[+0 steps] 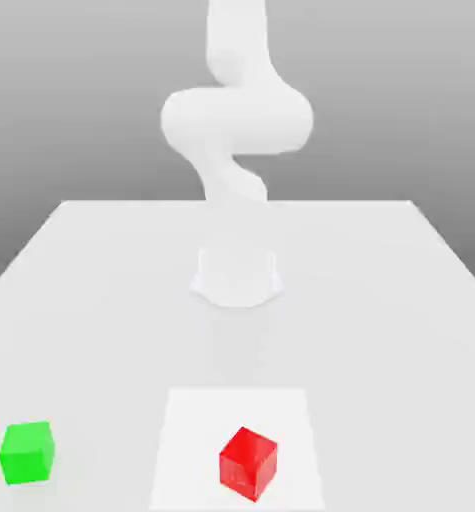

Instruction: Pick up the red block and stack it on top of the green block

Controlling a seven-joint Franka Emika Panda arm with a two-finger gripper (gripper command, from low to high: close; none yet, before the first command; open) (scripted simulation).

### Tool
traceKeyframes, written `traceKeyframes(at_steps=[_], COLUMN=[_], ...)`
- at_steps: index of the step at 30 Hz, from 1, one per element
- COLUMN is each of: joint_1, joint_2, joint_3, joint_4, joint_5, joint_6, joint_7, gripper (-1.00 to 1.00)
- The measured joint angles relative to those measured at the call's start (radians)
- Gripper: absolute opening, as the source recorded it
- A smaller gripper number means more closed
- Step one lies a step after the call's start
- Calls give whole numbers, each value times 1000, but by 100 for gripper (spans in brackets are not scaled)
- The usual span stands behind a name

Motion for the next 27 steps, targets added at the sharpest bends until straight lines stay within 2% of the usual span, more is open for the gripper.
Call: traceKeyframes(at_steps=[9, 16, 24, 27], joint_1=[143, 205, 206, 183], joint_2=[332, 587, 869, 976], joint_3=[-126, -174, -167, -136], joint_4=[-82, -144, -211, -202], joint_5=[51, 101, 88, 123], joint_6=[137, 241, 369, 451], joint_7=[-370, -661, -930, -978], gripper=[0, 0, 0, 0])
